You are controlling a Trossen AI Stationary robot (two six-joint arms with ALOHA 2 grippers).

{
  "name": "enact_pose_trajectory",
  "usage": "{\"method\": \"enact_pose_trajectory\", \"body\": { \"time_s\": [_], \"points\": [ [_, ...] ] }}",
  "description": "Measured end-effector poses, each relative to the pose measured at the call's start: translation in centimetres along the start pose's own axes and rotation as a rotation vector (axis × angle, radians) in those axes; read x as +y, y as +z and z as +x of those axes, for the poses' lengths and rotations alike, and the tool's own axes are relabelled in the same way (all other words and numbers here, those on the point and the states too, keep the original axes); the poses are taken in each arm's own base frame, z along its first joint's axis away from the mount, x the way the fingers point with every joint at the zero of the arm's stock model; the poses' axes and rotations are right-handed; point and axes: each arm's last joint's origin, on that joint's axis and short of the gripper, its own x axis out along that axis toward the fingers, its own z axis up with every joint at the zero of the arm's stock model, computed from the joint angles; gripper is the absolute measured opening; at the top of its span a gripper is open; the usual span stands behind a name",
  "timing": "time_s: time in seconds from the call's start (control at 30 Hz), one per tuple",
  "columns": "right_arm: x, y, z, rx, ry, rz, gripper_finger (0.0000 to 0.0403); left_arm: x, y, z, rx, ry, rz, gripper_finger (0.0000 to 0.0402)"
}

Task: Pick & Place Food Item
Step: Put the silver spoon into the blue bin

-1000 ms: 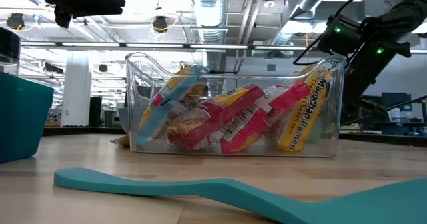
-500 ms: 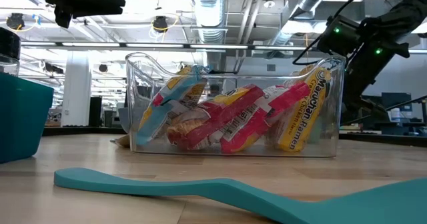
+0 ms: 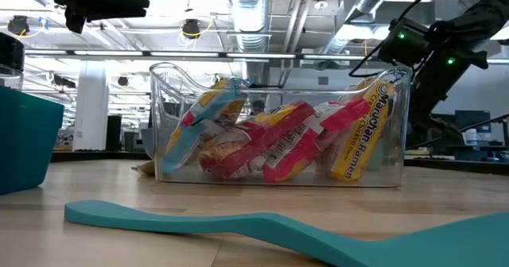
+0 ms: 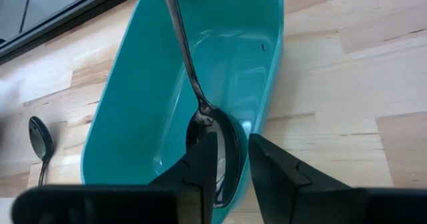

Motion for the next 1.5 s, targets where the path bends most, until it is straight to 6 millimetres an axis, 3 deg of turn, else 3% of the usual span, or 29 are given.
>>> {"method": "enact_pose_trajectory", "body": {
  "time_s": [0.27,0.7,1.5],
  "points": [
    [0.2,0.3,-0.4,-0.007,0.027,-0.008,0.0082,0.0,0.0,0.0,0.000,0.000,0.000,0.0099],
    [0.2,1.4,-3.1,-0.031,0.145,0.003,0.0082,0.0,0.0,0.0,0.000,0.000,0.000,0.0099],
    [0.8,-0.4,-8.5,0.038,0.513,-0.333,0.0082,0.0,0.0,0.0,0.000,0.000,0.000,0.0099]
  ]
}}
